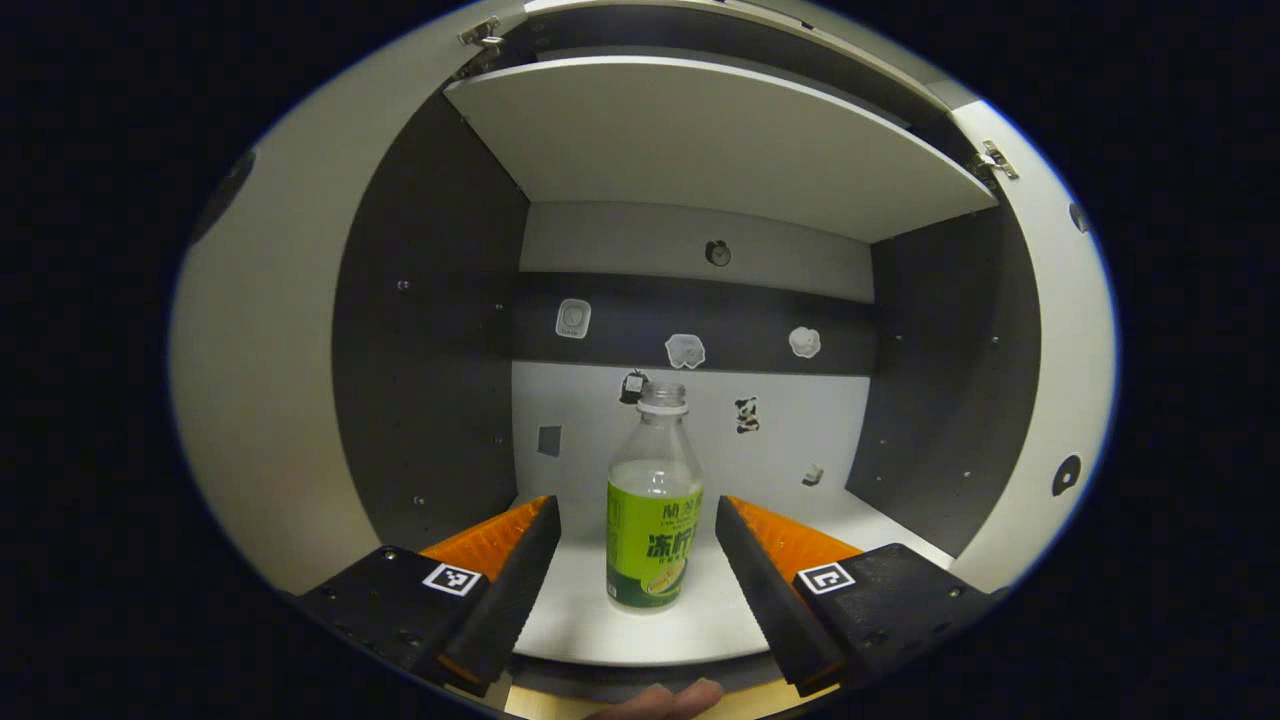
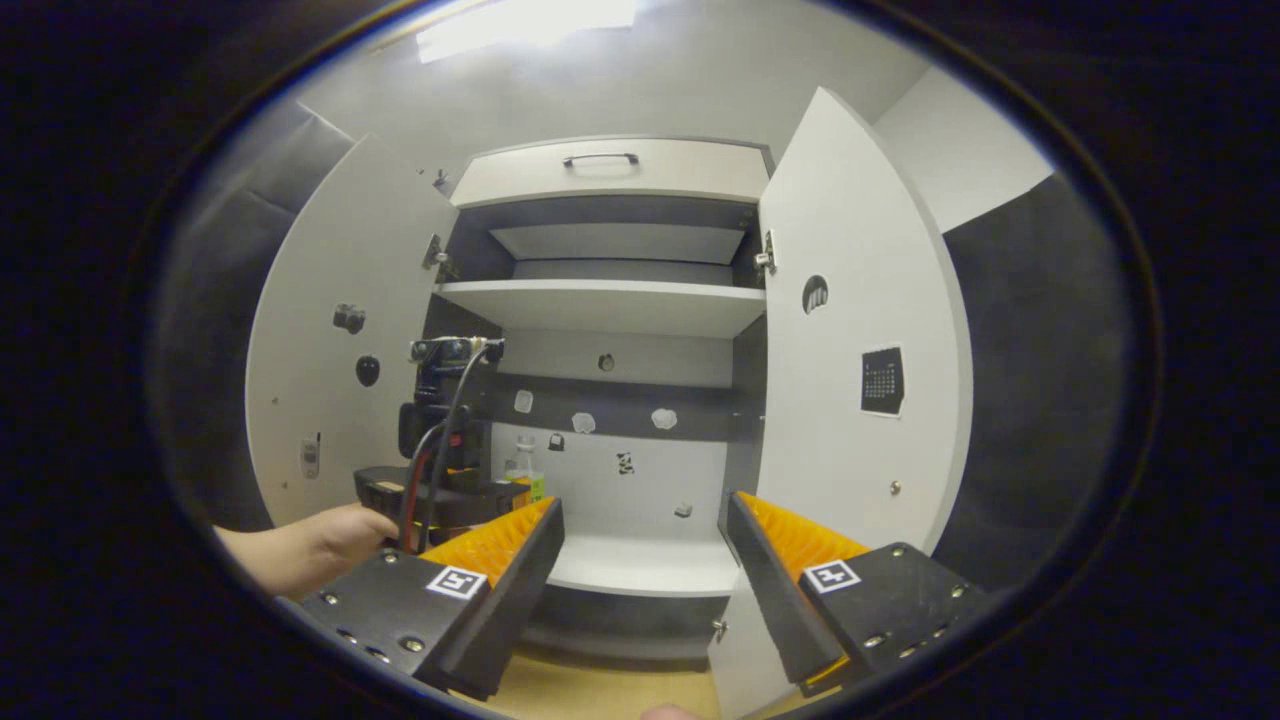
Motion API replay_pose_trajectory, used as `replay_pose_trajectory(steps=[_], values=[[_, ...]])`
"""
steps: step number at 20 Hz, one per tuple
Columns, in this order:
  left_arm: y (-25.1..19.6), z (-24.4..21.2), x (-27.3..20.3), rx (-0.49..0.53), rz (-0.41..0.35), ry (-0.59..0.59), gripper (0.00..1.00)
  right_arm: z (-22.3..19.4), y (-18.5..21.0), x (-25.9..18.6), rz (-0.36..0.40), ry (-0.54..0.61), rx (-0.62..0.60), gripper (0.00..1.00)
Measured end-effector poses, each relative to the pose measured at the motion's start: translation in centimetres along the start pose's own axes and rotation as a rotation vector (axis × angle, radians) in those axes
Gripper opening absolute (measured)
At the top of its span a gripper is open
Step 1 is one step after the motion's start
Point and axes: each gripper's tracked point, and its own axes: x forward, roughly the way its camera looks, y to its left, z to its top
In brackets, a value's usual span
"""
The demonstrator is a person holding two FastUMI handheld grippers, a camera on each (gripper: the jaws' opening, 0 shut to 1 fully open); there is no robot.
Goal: Grasp the bottle in the cabinet with the left hand and place it on the coaster, then close the right door with the right hand and the left door with the left hand.
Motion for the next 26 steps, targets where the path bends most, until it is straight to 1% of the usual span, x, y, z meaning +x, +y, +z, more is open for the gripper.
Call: replay_pose_trajectory(steps=[1,4,7,8,10,11,14,18,20,22,26], values=[[-0.4,-0.8,0.8,-0.001,-0.020,0.009,0.99,-0.4,-0.7,-0.1,-0.012,0.007,-0.010,0.96],[-0.9,-1.9,3.5,-0.002,-0.035,0.009,0.99,-1.0,-1.7,-0.5,-0.043,0.027,-0.037,0.98],[-0.3,-2.5,5.2,0.067,-0.019,0.014,0.99,-1.6,-2.4,-1.0,-0.069,0.048,-0.037,0.98],[-0.4,-2.3,5.4,0.082,-0.027,0.008,0.99,-1.9,-2.5,-1.3,-0.070,0.058,-0.029,0.96],[-0.6,-2.4,5.1,0.136,-0.035,0.026,0.80,-2.5,-2.4,-1.7,-0.070,0.075,-0.017,0.96],[-1.1,-2.2,4.6,0.130,-0.039,0.030,0.80,-2.6,-2.4,-1.8,-0.067,0.080,-0.020,0.97],[-2.6,-1.8,1.6,0.050,-0.098,0.038,0.79,-2.6,-2.3,-2.4,-0.058,0.083,-0.024,0.98],[-3.1,-1.0,-3.2,-0.034,-0.148,0.051,0.79,-1.9,-2.0,-3.9,-0.040,0.071,0.018,0.97],[-2.8,-0.7,-5.9,-0.048,-0.152,0.049,0.79,-1.7,-1.7,-5.1,-0.025,0.070,0.039,0.97],[-1.7,-0.2,-8.7,-0.027,-0.125,0.032,0.80,-1.6,-1.3,-6.7,-0.009,0.070,0.057,0.97],[-1.0,0.0,-15.3,-0.018,-0.112,0.020,0.80,-1.1,-0.5,-10.5,0.025,0.064,0.082,0.98]])
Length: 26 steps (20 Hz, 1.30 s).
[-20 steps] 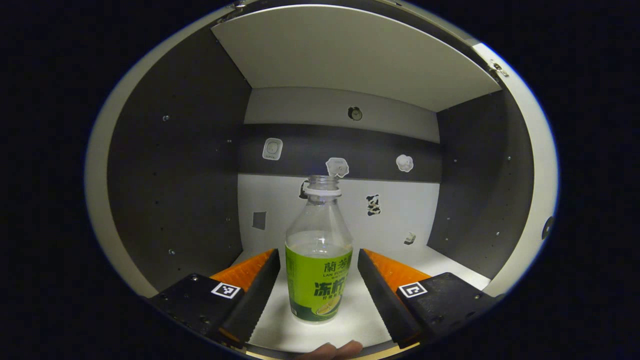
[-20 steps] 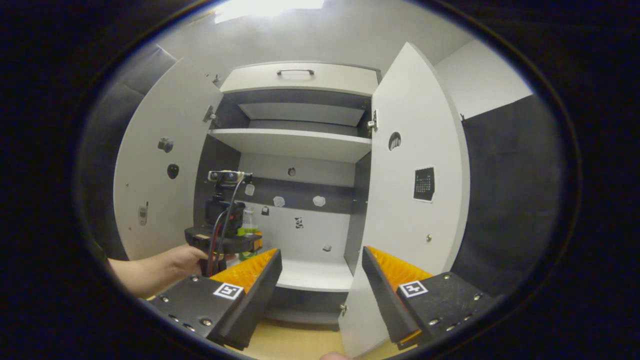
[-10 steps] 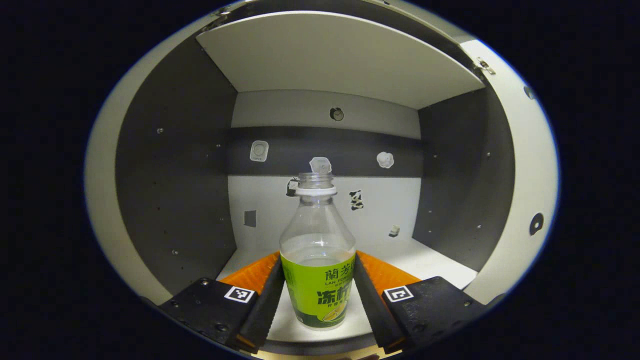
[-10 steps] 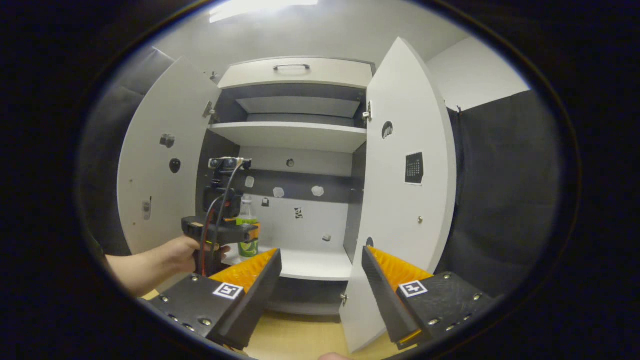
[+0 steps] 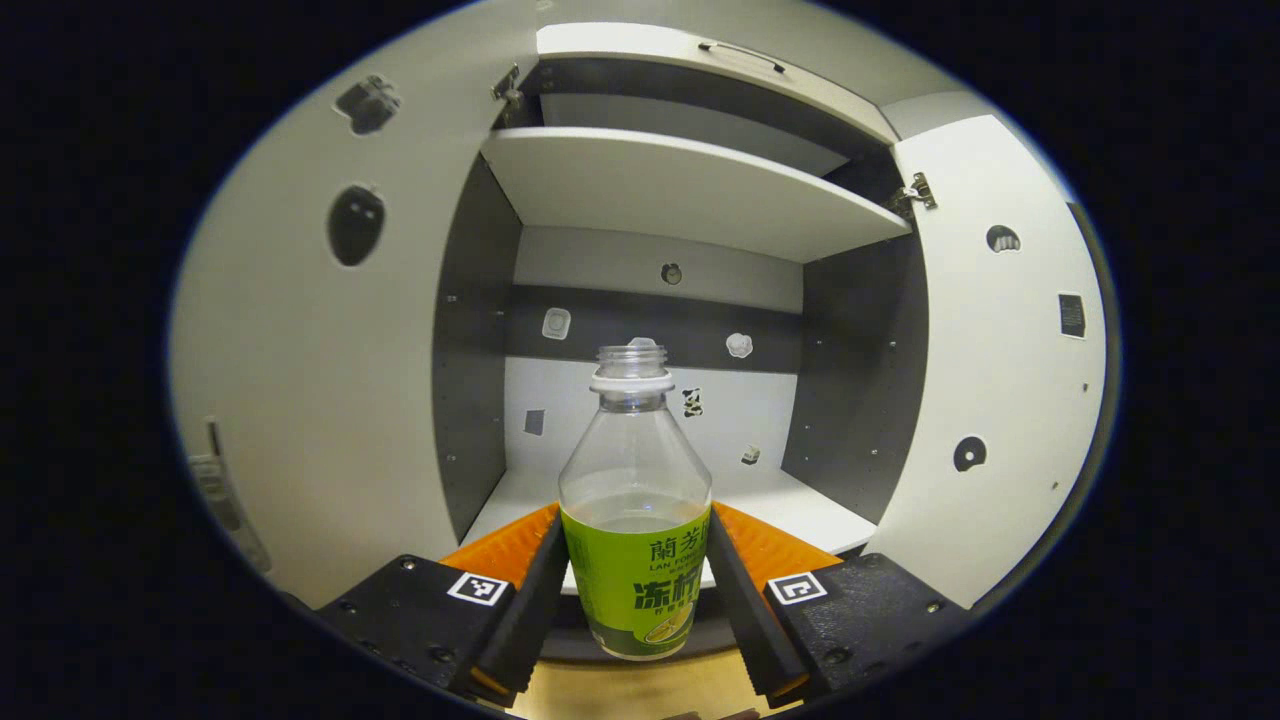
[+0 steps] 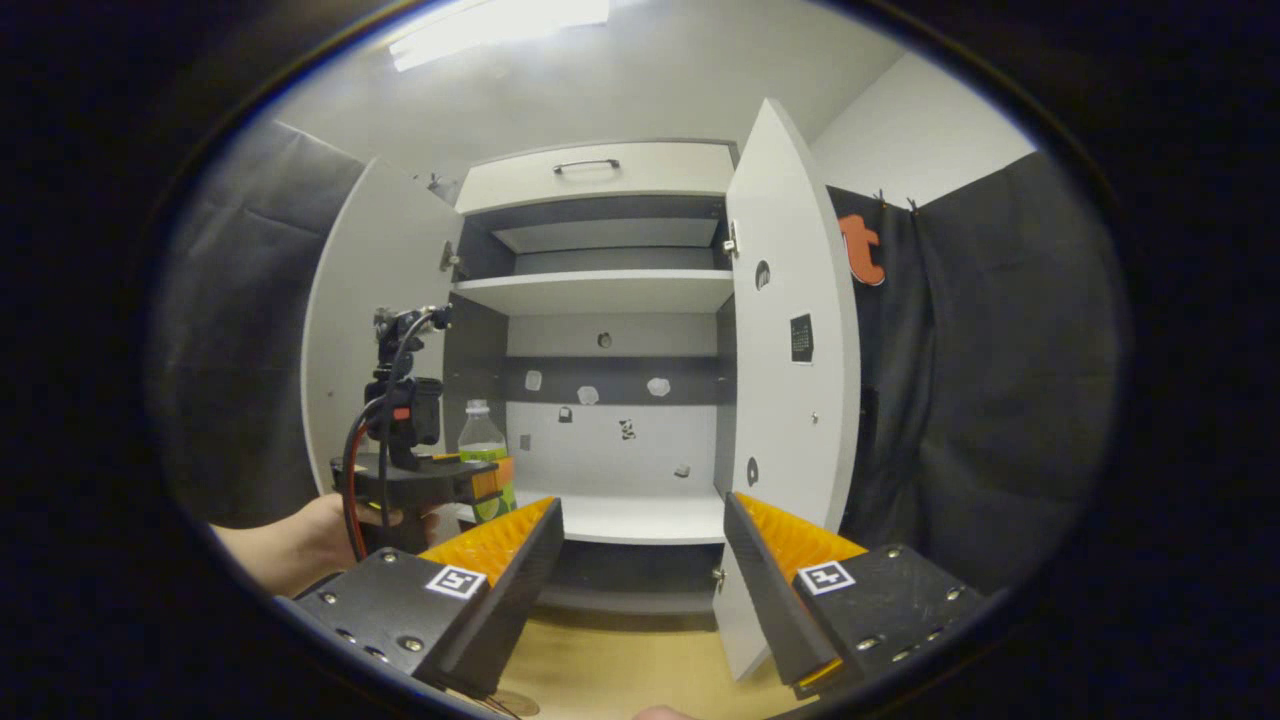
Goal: Grasp the bottle in the cabinet with the left hand and place it on the coaster, then close the right door with the right hand and the left door with the left hand.
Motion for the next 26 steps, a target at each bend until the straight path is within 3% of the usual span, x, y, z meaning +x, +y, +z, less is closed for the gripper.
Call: replay_pose_trajectory(steps=[8,13,17,22,26], values=[[0.0,-2.2,-12.5,0.013,0.066,-0.006,0.80,0.3,-0.2,-6.1,0.044,-0.029,0.062,0.96],[0.7,-6.7,-17.8,0.044,0.131,0.001,0.80,-1.0,-0.1,-6.2,0.040,-0.014,0.068,0.97],[-1.2,-12.0,-19.8,0.020,0.042,0.051,0.80,-1.0,0.9,-4.8,0.035,-0.022,0.100,0.98],[-2.3,-19.9,-21.0,-0.004,-0.014,0.152,0.80,0.7,2.4,-2.8,0.053,-0.102,0.181,0.98],[-3.5,-26.8,-21.0,0.028,-0.052,0.194,0.81,0.2,3.4,-1.4,0.072,-0.121,0.100,0.96]])
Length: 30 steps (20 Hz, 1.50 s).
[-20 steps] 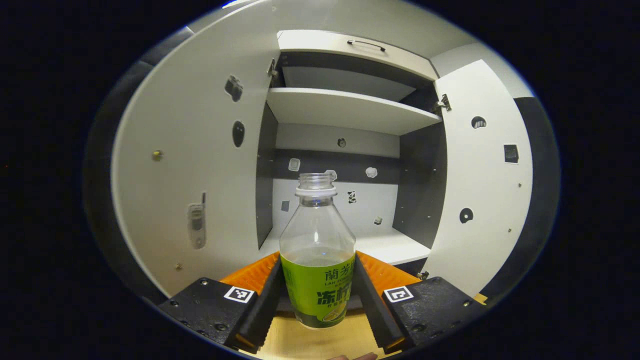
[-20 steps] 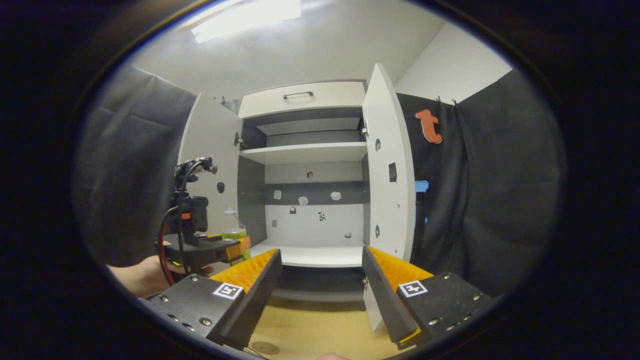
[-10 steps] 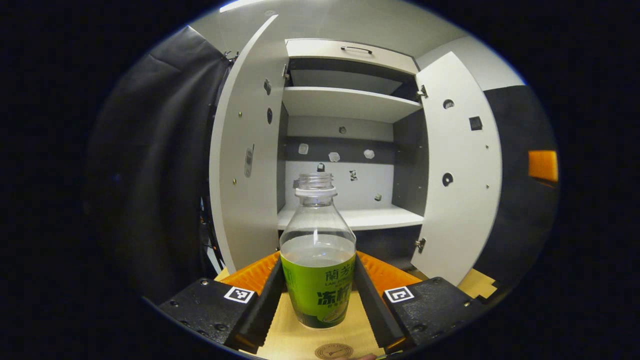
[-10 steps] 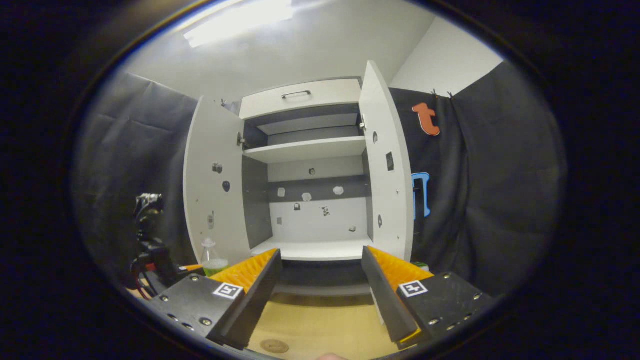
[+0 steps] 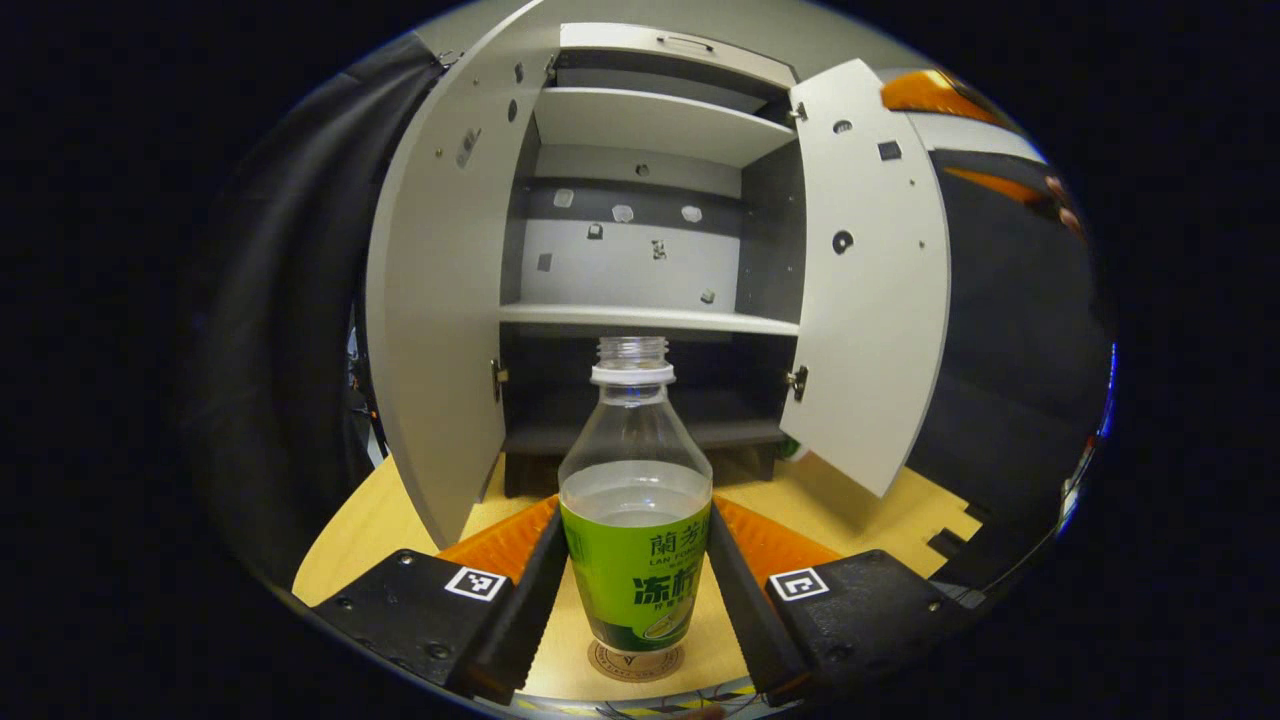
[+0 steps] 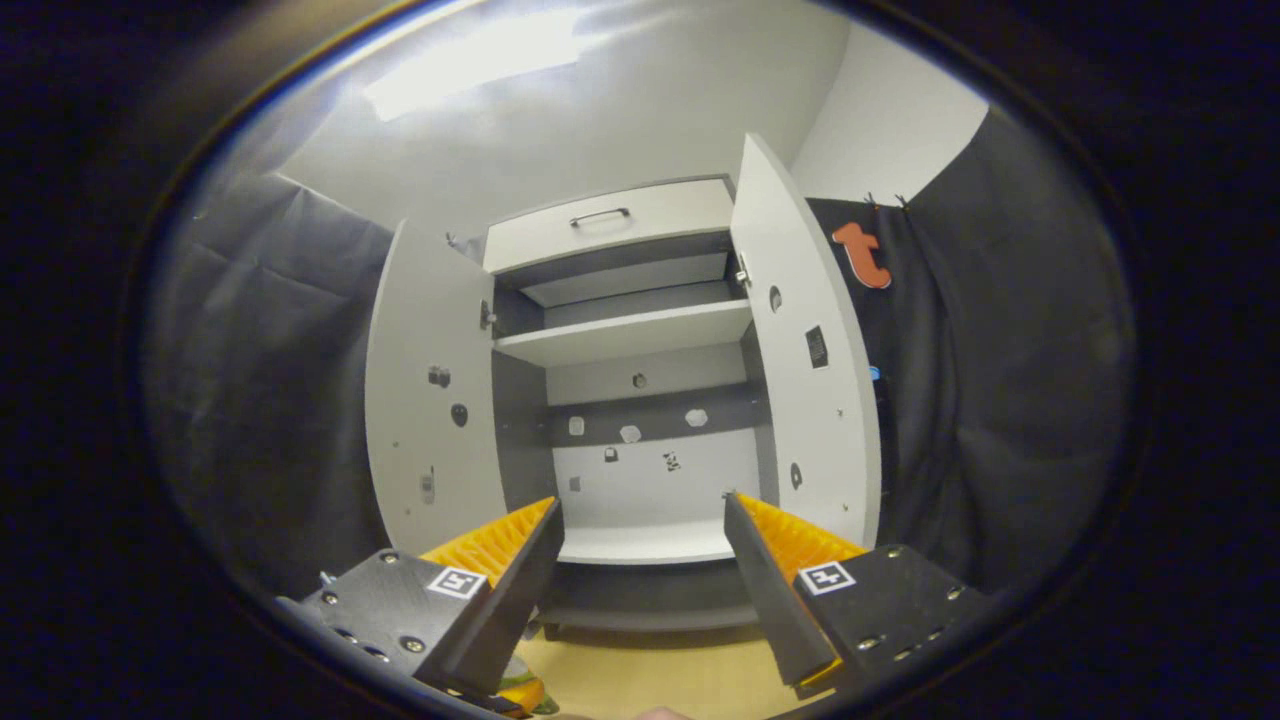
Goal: Grasp the bottle in the cabinet with the left hand and place it on the coaster, then close the right door with the right hand and the left door with the left hand.
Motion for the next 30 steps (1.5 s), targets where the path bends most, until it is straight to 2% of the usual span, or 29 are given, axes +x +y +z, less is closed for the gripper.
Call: replay_pose_trajectory(steps=[3,5,10,13,16,22,25,26,27,30], values=[[-1.6,-6.0,0.9,0.061,-0.026,0.077,0.81,-2.0,-0.3,0.9,-0.028,0.050,-0.027,0.96],[-1.8,-8.1,1.2,0.102,-0.039,0.098,0.81,-2.9,-0.3,1.1,-0.040,0.072,-0.031,0.96],[-1.8,-8.8,2.5,0.098,-0.094,0.072,0.81,-4.6,-0.4,1.0,-0.048,0.109,-0.053,0.98],[-2.0,-9.5,3.3,0.105,-0.162,0.046,0.81,-5.4,-0.1,1.3,-0.051,0.130,-0.053,0.98],[-1.7,-11.1,3.0,0.132,-0.202,0.106,0.83,-5.7,1.1,1.5,-0.015,0.127,-0.072,0.98],[-1.0,-10.2,1.9,0.127,-0.203,0.145,0.84,-7.3,-0.4,1.3,-0.084,0.159,-0.057,0.98],[-0.7,-7.9,1.9,0.184,-0.217,0.104,0.87,-6.4,-1.9,1.2,-0.118,0.132,-0.093,0.98],[-0.8,-7.0,1.8,0.193,-0.228,0.092,0.92,-5.9,-2.7,1.2,-0.135,0.118,-0.103,0.96],[-1.0,-6.0,1.7,0.201,-0.239,0.085,0.93,-5.3,-3.3,1.1,-0.150,0.105,-0.104,0.98],[-1.7,-1.9,0.6,0.215,-0.274,0.049,0.93,-3.9,-4.7,0.2,-0.167,0.058,-0.089,0.98]])
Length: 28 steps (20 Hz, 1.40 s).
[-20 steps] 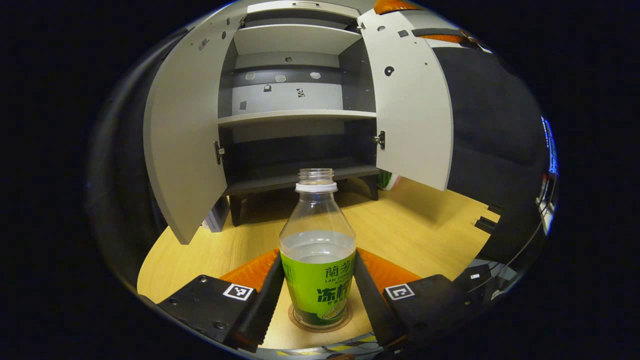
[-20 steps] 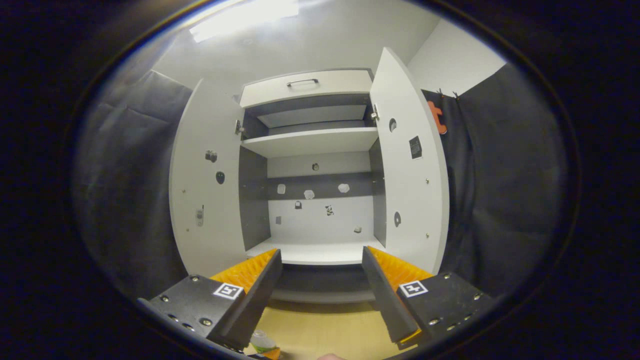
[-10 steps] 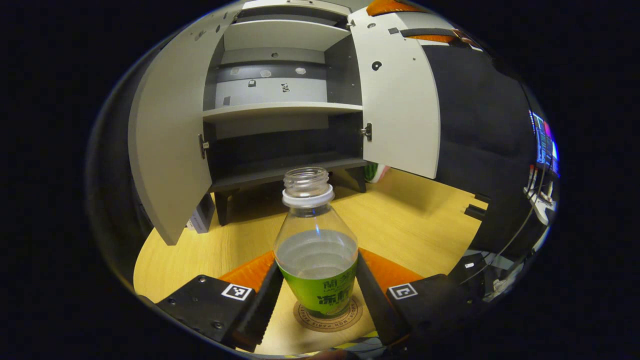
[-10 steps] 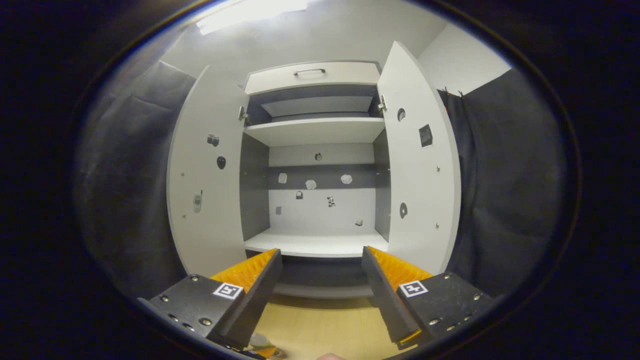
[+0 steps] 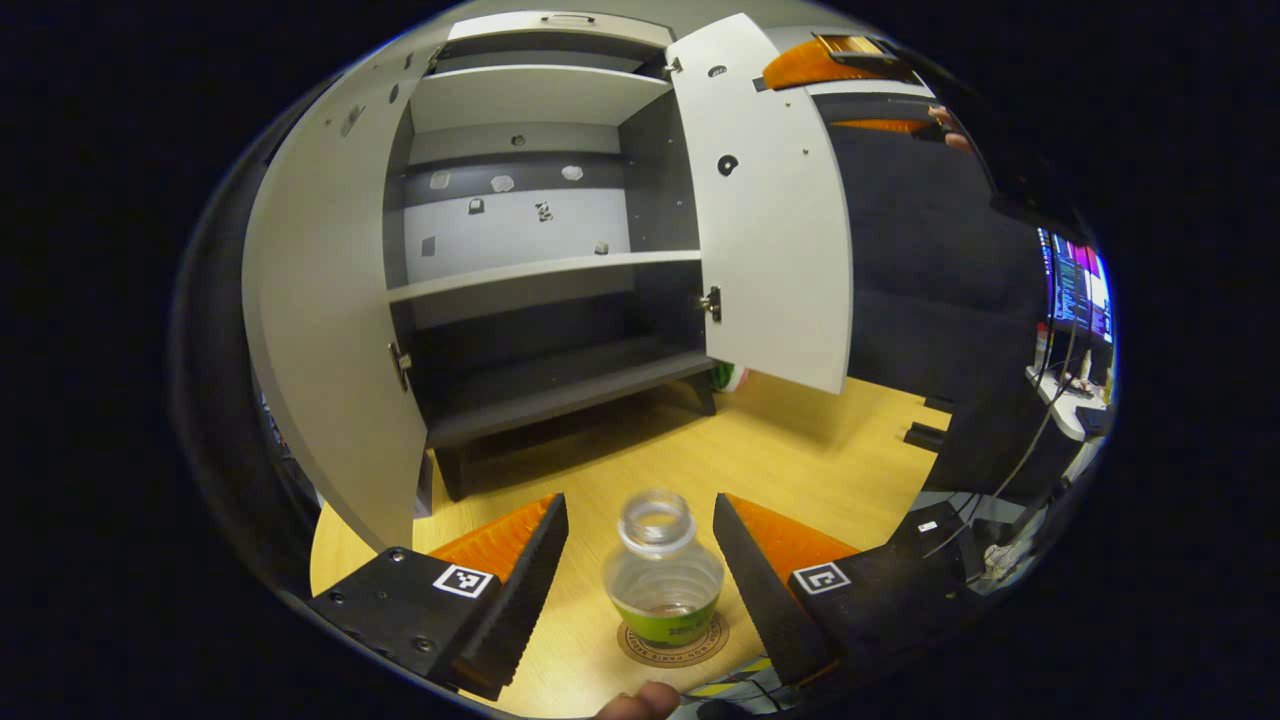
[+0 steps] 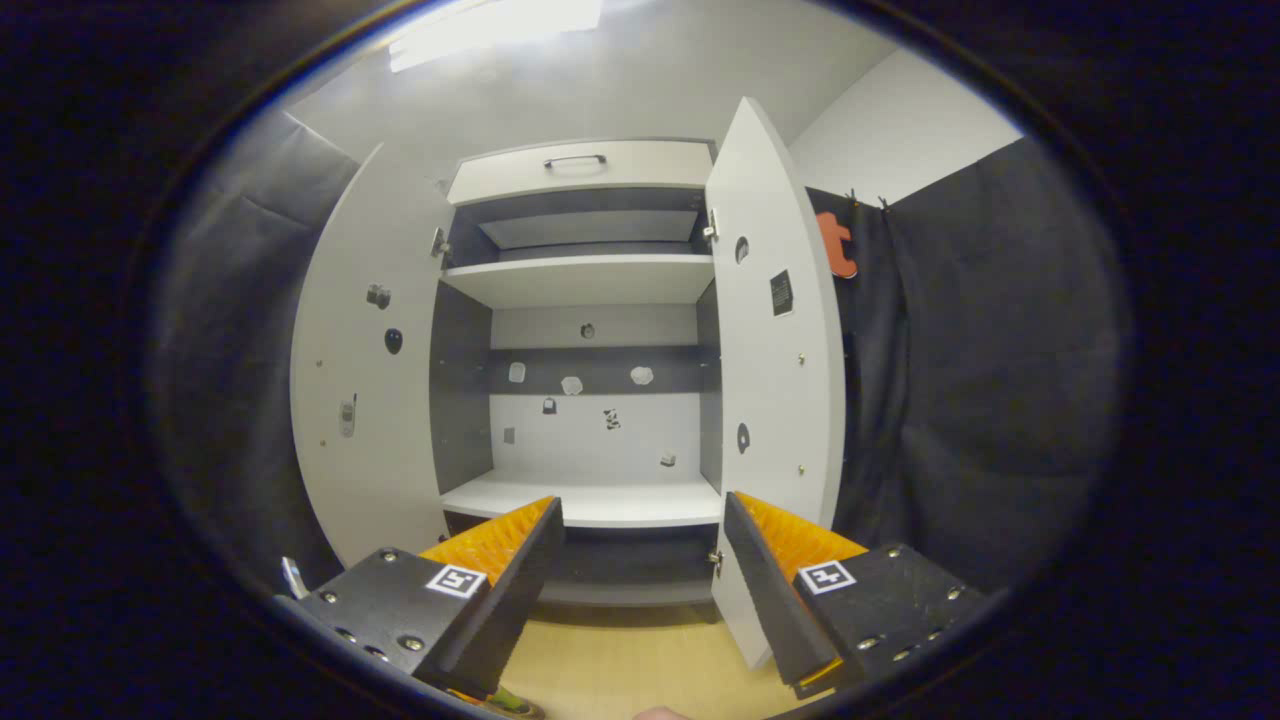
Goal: Grasp the bottle in the cabinet with the left hand and place it on the coaster, then close the right door with the right hand and the left door with the left hand.
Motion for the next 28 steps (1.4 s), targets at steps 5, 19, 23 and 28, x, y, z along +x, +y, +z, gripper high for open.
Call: replay_pose_trajectory(steps=[5,19,23,28], values=[[0.9,7.7,-1.7,-0.069,0.085,-0.064,0.95,0.2,-2.6,-1.0,0.024,0.015,0.009,0.98],[1.3,27.2,-10.0,-0.175,0.279,-0.204,0.95,2.1,-15.2,-1.8,0.054,0.023,0.068,0.98],[3.8,29.5,-14.9,-0.192,0.364,-0.253,0.96,2.4,-20.3,-0.4,0.007,0.010,0.029,0.98],[7.5,30.6,-20.3,-0.207,0.487,-0.284,0.96,3.3,-26.7,2.9,-0.072,-0.002,-0.015,0.98]])
